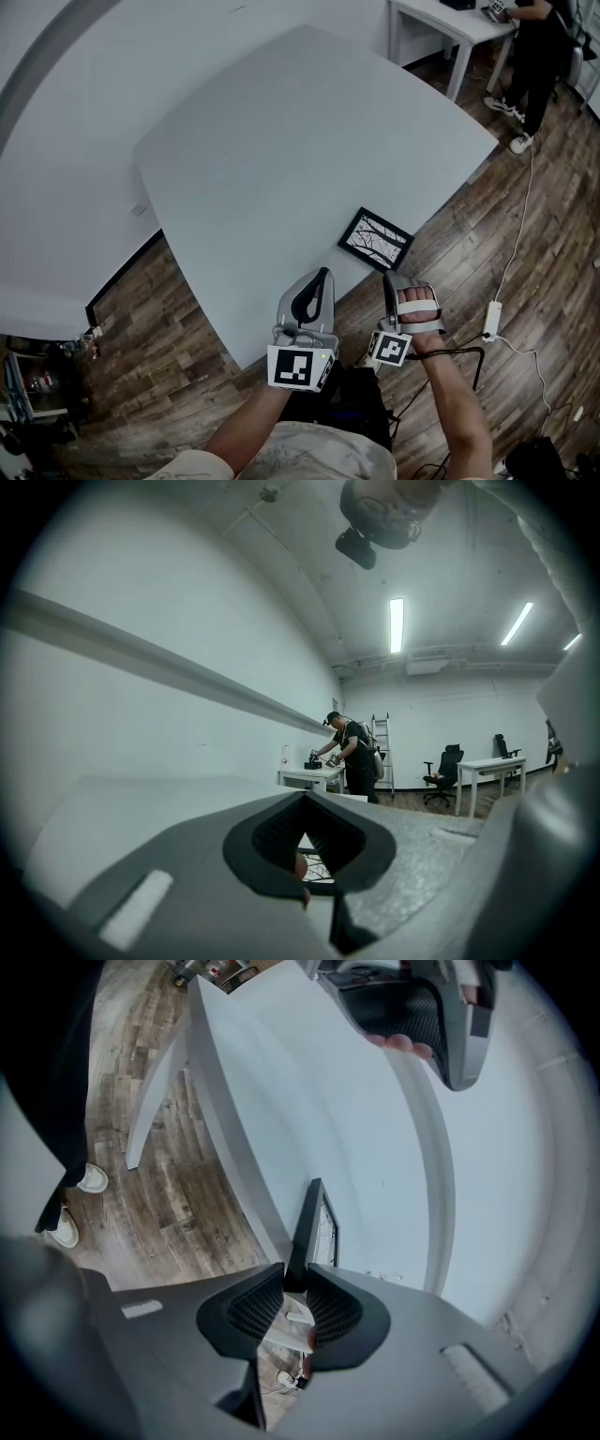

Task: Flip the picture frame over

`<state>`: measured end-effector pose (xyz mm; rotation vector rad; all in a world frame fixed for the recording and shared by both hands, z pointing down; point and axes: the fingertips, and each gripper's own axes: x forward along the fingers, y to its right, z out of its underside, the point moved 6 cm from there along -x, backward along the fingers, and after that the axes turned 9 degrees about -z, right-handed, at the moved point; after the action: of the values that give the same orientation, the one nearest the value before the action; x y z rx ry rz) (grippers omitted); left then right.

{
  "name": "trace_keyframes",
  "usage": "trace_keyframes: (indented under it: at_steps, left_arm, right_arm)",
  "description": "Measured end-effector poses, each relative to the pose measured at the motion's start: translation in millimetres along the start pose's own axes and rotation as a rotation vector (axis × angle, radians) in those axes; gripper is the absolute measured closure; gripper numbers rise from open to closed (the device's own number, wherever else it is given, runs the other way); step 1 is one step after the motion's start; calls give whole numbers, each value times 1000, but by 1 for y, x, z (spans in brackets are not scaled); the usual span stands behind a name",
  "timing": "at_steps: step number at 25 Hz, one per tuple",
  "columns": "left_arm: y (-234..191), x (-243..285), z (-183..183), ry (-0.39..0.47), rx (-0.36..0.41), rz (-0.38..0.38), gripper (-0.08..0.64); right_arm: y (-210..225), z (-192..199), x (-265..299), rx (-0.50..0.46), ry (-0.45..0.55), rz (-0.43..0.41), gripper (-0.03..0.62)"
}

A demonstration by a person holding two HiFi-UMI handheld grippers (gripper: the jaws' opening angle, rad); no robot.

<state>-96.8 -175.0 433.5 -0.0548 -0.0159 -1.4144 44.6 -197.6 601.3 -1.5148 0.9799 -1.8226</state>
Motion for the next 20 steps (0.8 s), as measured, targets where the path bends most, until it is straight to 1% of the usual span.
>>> trace_keyframes:
  at_steps: [5, 7, 8, 10, 13, 18, 20]
  left_arm:
    - [1, 0, 2, -3, 0, -1, 560]
    - [1, 1, 2, -2, 1, -1, 560]
    - [1, 1, 1, -1, 2, -1, 560]
    - [1, 1, 0, 0, 3, -1, 560]
    - [1, 2, 1, -2, 4, 6, 560]
    - [0, 3, -1, 3, 6, 9, 560]
    - [0, 6, -2, 4, 7, 11, 560]
  right_arm:
    - [-3, 1, 4, 17, -14, -4, 494]
    - [-6, 2, 6, 43, -12, -22, 488]
    - [-7, 3, 6, 62, -13, -33, 479]
    - [-6, 6, 6, 112, -14, -57, 420]
    - [-1, 9, 2, 184, 4, -64, 413]
    - [18, 9, -16, 313, 49, -24, 413]
    - [30, 8, -23, 348, 57, -15, 413]
